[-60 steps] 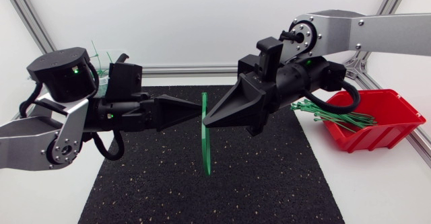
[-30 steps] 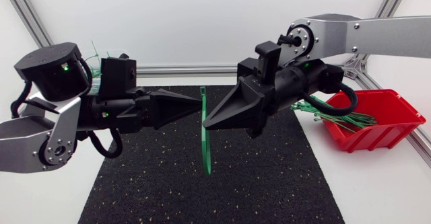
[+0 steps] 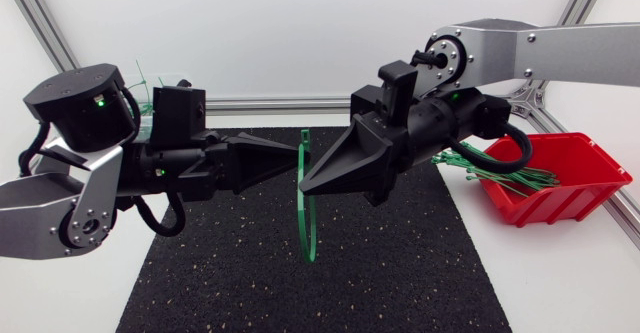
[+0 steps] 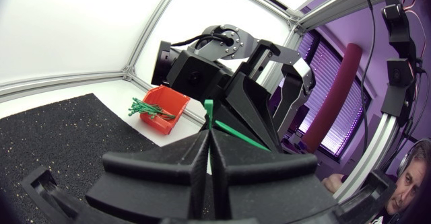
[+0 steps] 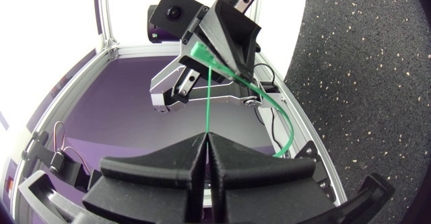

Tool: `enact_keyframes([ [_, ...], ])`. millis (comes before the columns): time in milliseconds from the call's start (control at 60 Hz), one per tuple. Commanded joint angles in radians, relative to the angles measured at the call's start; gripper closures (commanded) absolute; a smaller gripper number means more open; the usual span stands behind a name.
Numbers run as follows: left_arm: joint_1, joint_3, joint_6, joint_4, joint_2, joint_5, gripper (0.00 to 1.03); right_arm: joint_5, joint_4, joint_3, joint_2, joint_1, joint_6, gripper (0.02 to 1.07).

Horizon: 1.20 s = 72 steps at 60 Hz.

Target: Take a green cable tie from the red box, thread the tail through the head to close it, then place it in the transparent bin on the left.

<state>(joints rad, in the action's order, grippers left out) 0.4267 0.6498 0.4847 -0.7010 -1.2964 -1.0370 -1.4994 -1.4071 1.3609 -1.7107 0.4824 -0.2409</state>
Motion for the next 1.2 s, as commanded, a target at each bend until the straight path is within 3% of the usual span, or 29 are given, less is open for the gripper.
enact_keyframes([
  [0,0.006,-0.015,-0.017,-0.012,0.003,0.006,1.0,-0.013,-0.01,-0.013,0.029,-0.001,-0.024,1.02],
  [1183,0.018,-0.027,-0.008,-0.011,0.028,0.005,1.0,-0.018,-0.015,0.021,-0.018,-0.019,-0.049,1.02],
])
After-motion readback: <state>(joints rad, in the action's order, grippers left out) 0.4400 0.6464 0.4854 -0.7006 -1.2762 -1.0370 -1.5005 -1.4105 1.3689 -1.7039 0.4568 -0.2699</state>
